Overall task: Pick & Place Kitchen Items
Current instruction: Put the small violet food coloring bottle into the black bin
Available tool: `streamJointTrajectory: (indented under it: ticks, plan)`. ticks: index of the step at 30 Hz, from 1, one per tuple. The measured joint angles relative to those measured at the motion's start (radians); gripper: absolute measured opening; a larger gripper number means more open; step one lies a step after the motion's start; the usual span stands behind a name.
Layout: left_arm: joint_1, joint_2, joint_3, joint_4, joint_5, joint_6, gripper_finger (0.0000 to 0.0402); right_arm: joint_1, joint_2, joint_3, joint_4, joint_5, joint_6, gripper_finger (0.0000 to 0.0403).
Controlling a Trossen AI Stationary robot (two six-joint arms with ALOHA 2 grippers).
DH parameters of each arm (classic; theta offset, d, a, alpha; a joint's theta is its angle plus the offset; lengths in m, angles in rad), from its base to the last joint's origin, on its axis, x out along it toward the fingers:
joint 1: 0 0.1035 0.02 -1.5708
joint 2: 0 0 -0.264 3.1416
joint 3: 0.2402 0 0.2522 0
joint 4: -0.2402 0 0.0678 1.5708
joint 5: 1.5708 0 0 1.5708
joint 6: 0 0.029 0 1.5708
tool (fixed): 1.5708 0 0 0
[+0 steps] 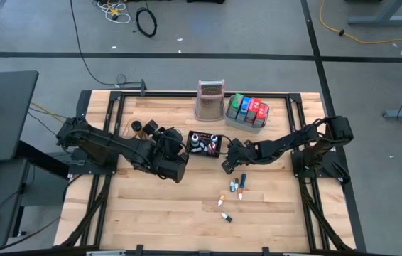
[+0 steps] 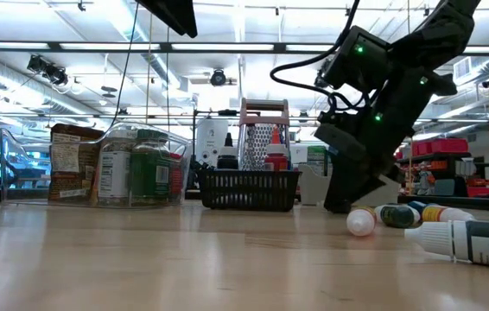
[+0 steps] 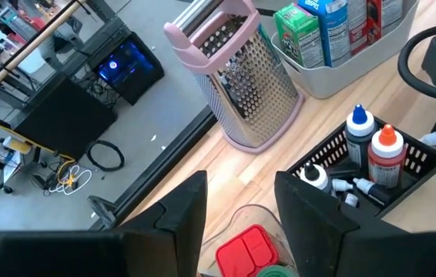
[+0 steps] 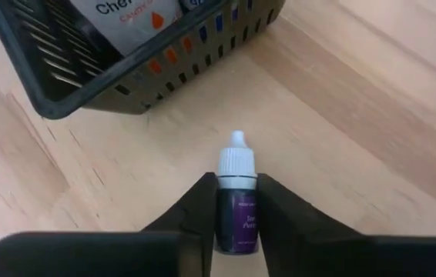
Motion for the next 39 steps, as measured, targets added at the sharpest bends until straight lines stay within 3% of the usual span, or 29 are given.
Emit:
streamJointTrajectory:
  ticks: [3,10,13,18,22,25,28,34,39]
  plan:
    - [0.000,0.000,0.000,0.000,0.000,0.000,0.0164,0.002,0.000,-0.001,0.017,-0.018,-0.011,0.0075]
    - [0.000,0.000,0.000,0.000,0.000,0.000,0.0164,0.032,0.005,-0.004,0.142,-0.151,-0.077,0.0107]
    - [0.000,0.000,0.000,0.000,0.000,0.000,0.0164,0.046,0.008,-0.006,0.207,-0.267,-0.126,0.0102]
    - [0.000,0.000,0.000,0.000,0.000,0.000,0.0164,0.063,0.008,-0.006,0.362,-0.331,-0.221,0.0079]
    - [0.000,0.000,0.000,0.001,0.000,0.000,0.0164,0.074,0.006,-0.005,0.563,-0.362,-0.314,0.0085]
    - [0.000,0.000,0.000,0.003,0.000,0.000,0.0164,0.068,0.005,0.017,0.657,-0.306,-0.404,0.0100]
    - [0.000,0.000,0.000,0.003,0.000,0.000,0.0164,0.059,0.005,0.076,0.640,-0.227,-0.523,0.0107]
    - [0.000,0.000,0.000,0.002,0.000,0.000,0.0164,0.059,0.004,0.265,0.338,0.011,-0.777,0.0096]
    - [0.000,0.000,0.000,0.002,0.000,0.000,0.0164,0.033,0.003,0.329,0.150,0.166,-0.789,0.0095]
